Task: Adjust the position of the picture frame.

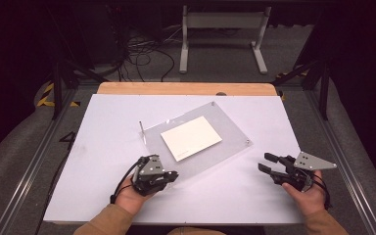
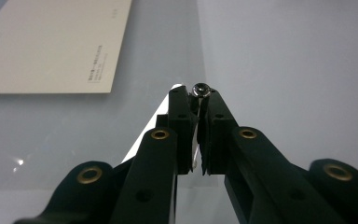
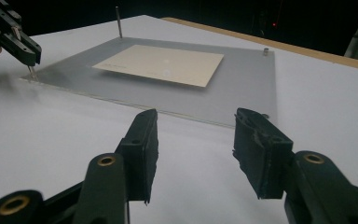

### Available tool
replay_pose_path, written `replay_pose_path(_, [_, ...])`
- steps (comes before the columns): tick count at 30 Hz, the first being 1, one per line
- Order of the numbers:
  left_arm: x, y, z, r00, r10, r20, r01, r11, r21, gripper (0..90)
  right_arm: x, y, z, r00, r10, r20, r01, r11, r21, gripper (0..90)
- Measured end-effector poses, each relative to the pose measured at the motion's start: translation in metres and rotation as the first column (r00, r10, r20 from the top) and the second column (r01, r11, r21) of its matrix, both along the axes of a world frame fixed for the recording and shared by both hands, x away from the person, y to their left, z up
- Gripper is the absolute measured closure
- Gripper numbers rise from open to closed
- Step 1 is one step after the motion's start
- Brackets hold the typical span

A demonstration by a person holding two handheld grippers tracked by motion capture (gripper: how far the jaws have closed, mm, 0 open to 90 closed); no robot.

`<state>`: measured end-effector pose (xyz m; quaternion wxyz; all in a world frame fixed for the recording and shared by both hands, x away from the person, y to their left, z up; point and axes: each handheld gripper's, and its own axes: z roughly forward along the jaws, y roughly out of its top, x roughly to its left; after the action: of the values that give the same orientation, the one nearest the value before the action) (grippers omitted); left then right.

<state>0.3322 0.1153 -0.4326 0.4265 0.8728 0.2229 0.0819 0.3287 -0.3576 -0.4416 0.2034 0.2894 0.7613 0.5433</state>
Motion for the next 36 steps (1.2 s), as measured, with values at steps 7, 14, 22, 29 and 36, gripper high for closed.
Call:
replay_pose_path(7, [0.002, 0.046, -0.002, 0.9923, 0.123, -0.012, -0.123, 0.9924, 0.004, 84.4, 0.001, 0.002, 0.000, 1.0000, 0.007, -0.002, -0.007, 1.000, -0.008, 51.3])
replay_pose_path(14, [0.008, 0.081, -0.006, 0.9671, 0.255, 0.000, -0.255, 0.9670, 0.013, 84.4, 0.004, 0.008, 0.004, 0.9968, 0.047, -0.065, -0.052, 0.995, -0.082, 73.6])
replay_pose_path(22, [0.019, 0.099, -0.020, 0.9311, 0.364, -0.018, -0.365, 0.9304, -0.038, 81.0, 0.019, 0.045, 0.011, 0.9875, 0.103, -0.119, -0.131, 0.957, -0.260, 74.2])
replay_pose_path(29, [0.012, 0.099, -0.013, 0.9288, 0.371, 0.007, -0.368, 0.9251, -0.093, 47.1, 0.040, 0.082, 0.029, 0.9674, 0.182, -0.176, -0.240, 0.883, -0.403, 74.1])
replay_pose_path(36, [0.006, 0.102, -0.007, 0.9210, 0.389, 0.027, -0.382, 0.9147, -0.131, 32.3, 0.066, 0.122, 0.042, 0.9412, 0.212, -0.263, -0.325, 0.781, -0.533, 69.1])
